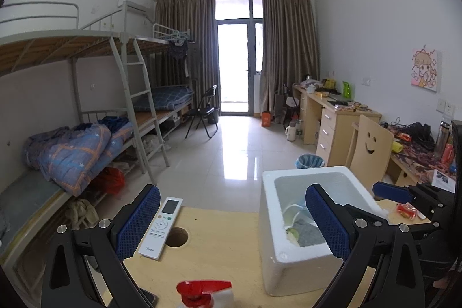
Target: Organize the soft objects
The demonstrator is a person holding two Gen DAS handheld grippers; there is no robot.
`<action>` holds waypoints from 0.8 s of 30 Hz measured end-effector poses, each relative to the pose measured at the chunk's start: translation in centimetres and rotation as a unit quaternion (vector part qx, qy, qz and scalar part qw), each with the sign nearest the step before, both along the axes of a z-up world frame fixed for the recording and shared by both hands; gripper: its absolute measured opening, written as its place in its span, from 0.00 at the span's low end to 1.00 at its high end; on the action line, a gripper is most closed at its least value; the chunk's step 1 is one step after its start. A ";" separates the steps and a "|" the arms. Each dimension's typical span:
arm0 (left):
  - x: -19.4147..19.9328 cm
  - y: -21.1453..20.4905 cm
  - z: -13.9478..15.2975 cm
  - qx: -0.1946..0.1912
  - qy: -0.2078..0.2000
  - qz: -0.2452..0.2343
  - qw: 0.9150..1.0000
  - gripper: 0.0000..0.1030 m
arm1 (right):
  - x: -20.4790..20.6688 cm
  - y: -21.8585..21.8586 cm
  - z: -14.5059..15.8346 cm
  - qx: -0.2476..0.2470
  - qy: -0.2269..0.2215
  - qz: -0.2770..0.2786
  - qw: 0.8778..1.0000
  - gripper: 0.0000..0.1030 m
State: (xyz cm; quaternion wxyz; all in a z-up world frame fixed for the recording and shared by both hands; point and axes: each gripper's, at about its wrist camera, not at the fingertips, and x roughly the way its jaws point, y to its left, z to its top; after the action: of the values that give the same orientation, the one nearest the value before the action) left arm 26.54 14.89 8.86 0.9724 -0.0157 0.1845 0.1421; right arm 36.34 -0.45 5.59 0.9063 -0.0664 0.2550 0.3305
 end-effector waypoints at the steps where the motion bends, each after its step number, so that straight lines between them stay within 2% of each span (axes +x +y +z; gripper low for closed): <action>1: -0.3 -0.2 0.2 -0.001 -0.001 -0.002 1.000 0.98 | -0.4 -0.4 0.2 0.002 -0.002 -0.004 1.000 0.74; 7: -2.5 -1.3 0.7 0.002 -0.005 -0.009 1.000 0.98 | -2.5 -1.7 1.1 0.012 -0.005 -0.016 1.000 0.87; 9: -3.3 -1.8 1.0 0.004 -0.006 -0.011 1.000 0.98 | -3.4 -2.3 1.4 0.018 -0.008 -0.019 1.000 0.96; 11: -4.2 -2.2 1.1 0.005 -0.008 -0.013 1.000 0.98 | -4.3 -2.9 1.6 0.022 -0.014 -0.025 0.999 1.00; 24: -8.2 -4.8 1.7 0.005 -0.012 -0.037 0.999 0.99 | -8.7 -5.6 3.1 0.032 -0.033 -0.038 0.998 1.00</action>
State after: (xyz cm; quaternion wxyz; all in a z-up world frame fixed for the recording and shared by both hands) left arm 18.31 10.08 10.53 0.9791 -0.0053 0.1729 0.1071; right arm 27.64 -6.06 8.67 0.9278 -0.0388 0.2165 0.3015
